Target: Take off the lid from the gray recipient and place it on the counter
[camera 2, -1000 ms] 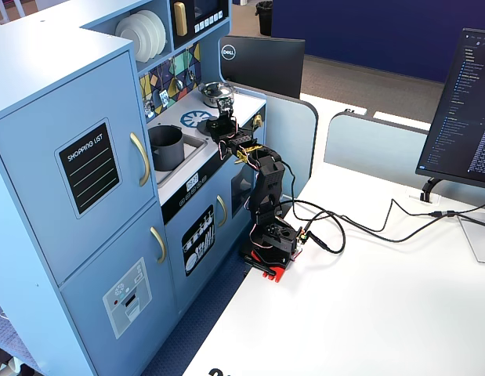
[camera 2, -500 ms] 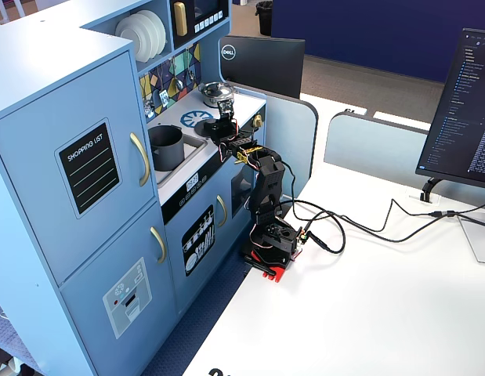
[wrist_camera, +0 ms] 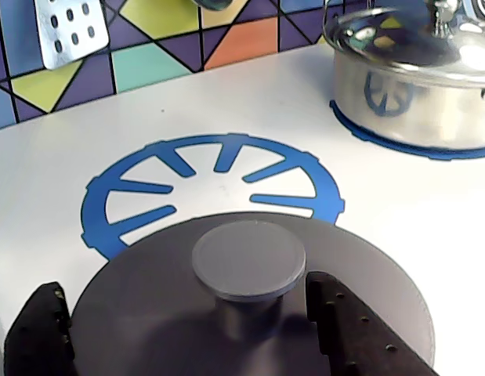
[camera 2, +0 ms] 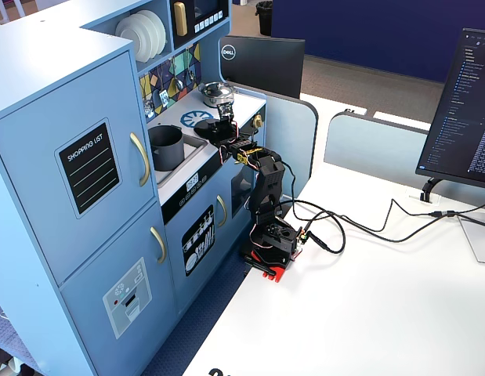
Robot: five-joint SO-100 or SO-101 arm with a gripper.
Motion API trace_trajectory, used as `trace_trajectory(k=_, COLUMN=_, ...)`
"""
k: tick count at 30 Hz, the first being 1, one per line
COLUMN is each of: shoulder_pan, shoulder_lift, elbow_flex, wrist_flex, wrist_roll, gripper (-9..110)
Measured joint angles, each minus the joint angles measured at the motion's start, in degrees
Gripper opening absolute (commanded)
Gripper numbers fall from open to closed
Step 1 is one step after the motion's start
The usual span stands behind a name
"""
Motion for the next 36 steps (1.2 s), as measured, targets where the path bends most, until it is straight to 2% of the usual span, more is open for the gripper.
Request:
trace_trajectory(k=16, shoulder_pan=1.85, shoulder_lift=8.26, elbow_flex=0.09, wrist_flex=-0.35, wrist_roll=0.09, gripper=30)
trace_trajectory(k=21, shoulder_pan=0.97, shoulder_lift=19.86, elbow_flex=0.79, wrist_flex=6.77, wrist_roll=1.23, gripper=24)
trace_trajectory(k=25, shoulder_pan=-1.93, shoulder_lift=35.16, elbow_flex=1.23, wrist_flex=22.94, wrist_roll=4.04, gripper=16)
trace_trajectory(k=29, shoulder_pan=-6.68, shoulder_lift=50.10, elbow_flex=1.05, wrist_flex=46.41, wrist_roll=4.48, gripper=1)
trace_trajectory(k=33, shoulder_pan=-13.01, shoulder_lift=60.47, elbow_flex=0.88, wrist_flex=69.96, wrist_roll=2.11, gripper=0)
trace_trajectory(k=36, shoulder_pan=-18.11, shoulder_lift=64.25, elbow_flex=2.81, wrist_flex=83.23, wrist_roll=1.85, gripper=0)
